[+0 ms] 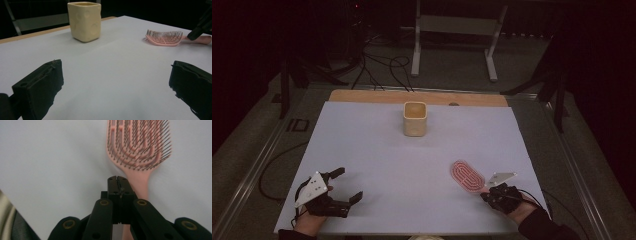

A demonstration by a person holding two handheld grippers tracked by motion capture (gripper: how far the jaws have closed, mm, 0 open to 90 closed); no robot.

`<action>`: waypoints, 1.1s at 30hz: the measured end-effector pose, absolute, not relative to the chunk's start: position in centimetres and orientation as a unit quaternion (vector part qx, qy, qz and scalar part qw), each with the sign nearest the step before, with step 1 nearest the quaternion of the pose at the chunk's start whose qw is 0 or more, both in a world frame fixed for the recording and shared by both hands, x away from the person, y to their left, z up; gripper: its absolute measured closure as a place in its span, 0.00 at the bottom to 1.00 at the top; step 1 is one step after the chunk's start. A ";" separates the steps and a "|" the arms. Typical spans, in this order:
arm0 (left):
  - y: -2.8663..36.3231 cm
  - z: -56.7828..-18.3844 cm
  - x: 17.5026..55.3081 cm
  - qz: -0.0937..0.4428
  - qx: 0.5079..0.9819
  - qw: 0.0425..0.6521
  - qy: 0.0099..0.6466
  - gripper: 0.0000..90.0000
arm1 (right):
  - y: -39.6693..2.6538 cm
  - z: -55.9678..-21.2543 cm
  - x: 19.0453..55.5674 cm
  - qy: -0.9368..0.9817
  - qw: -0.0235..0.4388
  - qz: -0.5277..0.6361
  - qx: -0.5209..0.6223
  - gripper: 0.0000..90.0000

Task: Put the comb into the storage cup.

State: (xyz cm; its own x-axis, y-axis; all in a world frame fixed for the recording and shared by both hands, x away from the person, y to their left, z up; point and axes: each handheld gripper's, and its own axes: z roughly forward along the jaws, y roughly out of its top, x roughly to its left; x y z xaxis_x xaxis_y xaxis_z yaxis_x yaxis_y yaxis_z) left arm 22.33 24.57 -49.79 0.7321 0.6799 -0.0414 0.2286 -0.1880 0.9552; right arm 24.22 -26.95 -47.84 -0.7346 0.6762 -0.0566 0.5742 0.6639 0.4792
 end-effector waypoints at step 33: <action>24.6 -49.7 22.3 0.202 0.741 0.562 0.306 0.00 | -27.9 -44.2 25.7 0.914 0.119 0.195 0.336 0.46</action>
